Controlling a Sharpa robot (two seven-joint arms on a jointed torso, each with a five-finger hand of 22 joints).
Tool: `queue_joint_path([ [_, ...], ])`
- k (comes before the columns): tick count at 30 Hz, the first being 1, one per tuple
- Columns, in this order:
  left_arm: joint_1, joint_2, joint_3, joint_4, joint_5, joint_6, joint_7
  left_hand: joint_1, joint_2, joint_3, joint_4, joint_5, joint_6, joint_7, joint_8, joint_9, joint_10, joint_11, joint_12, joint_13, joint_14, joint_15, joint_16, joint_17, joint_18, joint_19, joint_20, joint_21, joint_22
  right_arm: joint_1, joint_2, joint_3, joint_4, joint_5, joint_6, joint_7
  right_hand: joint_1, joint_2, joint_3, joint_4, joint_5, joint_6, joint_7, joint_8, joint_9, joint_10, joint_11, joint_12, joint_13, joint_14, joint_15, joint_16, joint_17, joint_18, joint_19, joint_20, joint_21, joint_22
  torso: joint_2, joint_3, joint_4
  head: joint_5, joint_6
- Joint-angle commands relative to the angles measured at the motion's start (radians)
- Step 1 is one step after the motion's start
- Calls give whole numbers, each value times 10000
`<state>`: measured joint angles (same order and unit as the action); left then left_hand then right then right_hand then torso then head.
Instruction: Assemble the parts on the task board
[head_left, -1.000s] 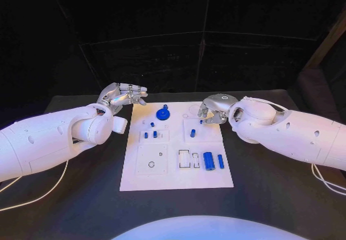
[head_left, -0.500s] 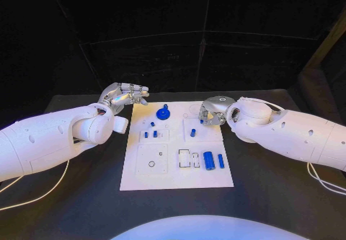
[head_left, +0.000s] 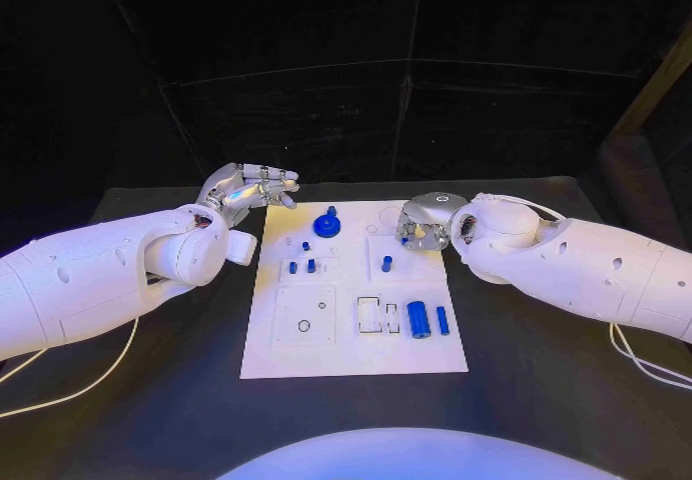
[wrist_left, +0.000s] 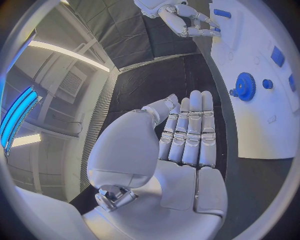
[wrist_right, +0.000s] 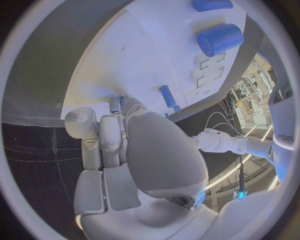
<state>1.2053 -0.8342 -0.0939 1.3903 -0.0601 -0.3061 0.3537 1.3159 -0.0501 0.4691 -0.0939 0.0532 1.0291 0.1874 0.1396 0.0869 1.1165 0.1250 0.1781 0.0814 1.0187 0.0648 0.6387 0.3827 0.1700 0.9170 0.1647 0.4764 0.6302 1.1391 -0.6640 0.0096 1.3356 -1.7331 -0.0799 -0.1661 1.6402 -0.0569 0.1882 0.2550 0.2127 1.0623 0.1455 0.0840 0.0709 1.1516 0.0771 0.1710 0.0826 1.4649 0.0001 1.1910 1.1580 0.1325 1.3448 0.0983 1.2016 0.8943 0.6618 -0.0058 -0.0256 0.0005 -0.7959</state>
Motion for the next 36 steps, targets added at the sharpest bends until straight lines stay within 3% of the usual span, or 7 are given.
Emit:
queue_joint_path([
  [1, 15, 2, 10, 25, 60, 160, 197, -23, 56, -20, -31, -31, -24, 14, 50, -12, -61, 9, 49, -10, 62, -19, -41, -11, 107, 43, 5, -57, -17, -45, 23, -29, -9, 63, 283, -23, -42, -114, 214, -36, -30, 147, -4, -16, 8, 169, -13, -74, -34, 393, -82, 141, 102, -167, 131, -20, 145, 190, -8, -4, -1, 4, -7],
  [13, 15, -3, 10, 28, 60, 169, 175, -18, 51, -26, -39, -30, -25, 11, 52, -13, -67, 8, 50, -13, 65, -20, -54, -20, 107, 41, 5, -60, -21, -60, 42, -28, 24, 131, -377, -196, -126, -74, 1234, -541, -261, 622, -85, 105, 65, 710, -127, -214, -50, 386, -191, 224, 121, -257, 285, -118, 521, 763, -11, 0, -5, -6, -10],
  [17, 15, -11, 10, 22, 60, 176, 154, -8, 50, -29, -51, -30, -27, 10, 54, -14, -71, 7, 53, -15, 68, -22, -66, -28, 108, 39, 3, -62, -25, -63, -57, -27, 146, 234, -919, -231, -455, -270, 1974, -923, -265, 652, -53, 18, 39, 823, -95, -446, -79, 366, -169, 223, 75, -256, 246, -110, 564, 793, -10, -1, -11, -37, -12],
  [23, 15, -21, 10, 5, 60, 184, 134, 1, 41, -37, -65, -28, -34, 15, 54, -16, -82, 9, 54, -19, 70, -22, -84, -41, 108, 35, 3, -66, -30, -63, -269, -26, 362, 354, -1380, -260, -828, -446, 2481, -1219, -275, 671, -37, -50, 26, 883, -82, -603, -81, 359, -159, 242, 59, -255, 221, -92, 601, 830, -19, -8, -11, -35, -10],
  [36, 17, -43, 10, -47, 52, 298, -36, -16, 18, -76, -78, -28, -77, 48, 44, -29, -129, 34, 53, -35, 73, -3, -152, -85, 101, 17, 13, -87, -55, -57, -734, -19, 999, 435, -1848, -346, -1158, -546, 2801, -1457, -304, 729, -38, -74, 31, 956, -92, -700, -67, 359, -163, 277, 64, -256, 216, -92, 640, 876, -8, -5, -9, -52, -8],
])
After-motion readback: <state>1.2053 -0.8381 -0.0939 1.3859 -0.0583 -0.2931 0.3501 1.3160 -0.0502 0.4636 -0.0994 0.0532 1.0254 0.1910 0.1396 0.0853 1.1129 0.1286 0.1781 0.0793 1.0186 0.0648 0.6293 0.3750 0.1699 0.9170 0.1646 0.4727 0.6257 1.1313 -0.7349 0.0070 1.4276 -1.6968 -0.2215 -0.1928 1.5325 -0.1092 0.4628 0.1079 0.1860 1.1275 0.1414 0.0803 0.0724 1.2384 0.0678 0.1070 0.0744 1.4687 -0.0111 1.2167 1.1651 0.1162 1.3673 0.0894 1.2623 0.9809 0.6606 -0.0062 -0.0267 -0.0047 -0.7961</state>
